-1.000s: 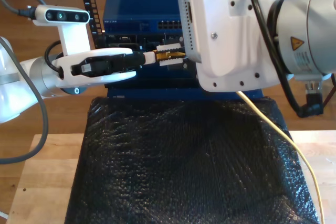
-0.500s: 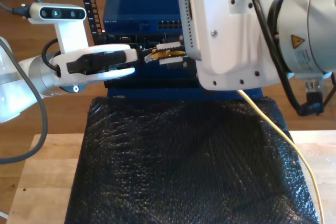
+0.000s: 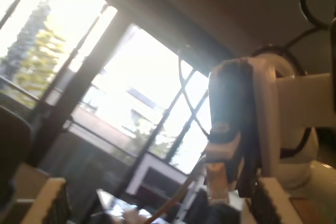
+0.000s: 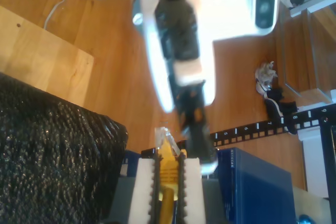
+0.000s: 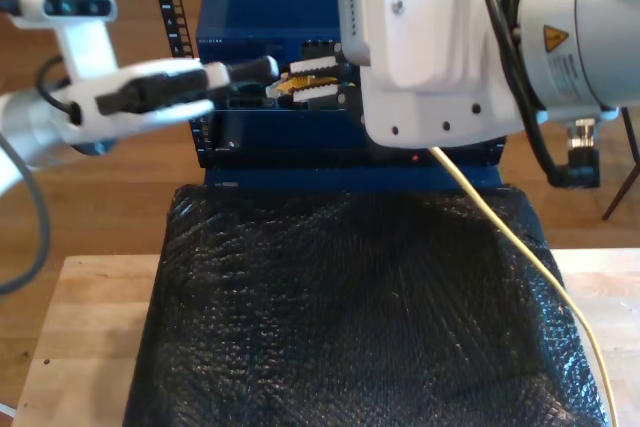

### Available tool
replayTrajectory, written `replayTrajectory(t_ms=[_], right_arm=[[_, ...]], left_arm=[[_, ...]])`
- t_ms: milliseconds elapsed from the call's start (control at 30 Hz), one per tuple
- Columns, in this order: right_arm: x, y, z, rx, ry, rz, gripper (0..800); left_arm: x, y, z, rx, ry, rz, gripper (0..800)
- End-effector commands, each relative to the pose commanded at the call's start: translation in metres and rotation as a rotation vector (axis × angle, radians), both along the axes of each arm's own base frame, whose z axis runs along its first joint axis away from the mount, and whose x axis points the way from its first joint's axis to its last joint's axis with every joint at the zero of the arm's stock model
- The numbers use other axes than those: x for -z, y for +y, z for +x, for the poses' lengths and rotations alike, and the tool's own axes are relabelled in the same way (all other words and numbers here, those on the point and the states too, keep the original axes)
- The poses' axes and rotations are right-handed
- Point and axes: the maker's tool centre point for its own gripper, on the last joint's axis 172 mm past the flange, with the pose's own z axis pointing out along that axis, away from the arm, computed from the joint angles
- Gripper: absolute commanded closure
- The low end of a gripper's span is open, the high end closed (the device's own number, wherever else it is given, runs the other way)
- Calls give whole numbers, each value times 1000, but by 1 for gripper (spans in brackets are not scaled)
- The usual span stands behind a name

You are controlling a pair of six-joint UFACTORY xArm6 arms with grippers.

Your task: Grab the cable and plug it in

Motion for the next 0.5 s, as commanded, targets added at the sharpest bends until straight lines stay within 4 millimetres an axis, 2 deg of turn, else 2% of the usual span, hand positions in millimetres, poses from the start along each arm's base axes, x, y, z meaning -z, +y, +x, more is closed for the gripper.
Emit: replayTrajectory(t_ms=[100,167,333,500], right_arm=[[10,-16,18,60,30,-2,800],[15,-28,30,100,41,-5,800],[35,-61,57,187,99,-32,800],[60,-104,71,272,204,-61,800]], left_arm=[[-5,22,10,-57,-34,46,3],[-2,33,14,-81,-46,106,3],[26,53,19,-107,-46,297,3],[57,69,11,-110,-40,461,2]])
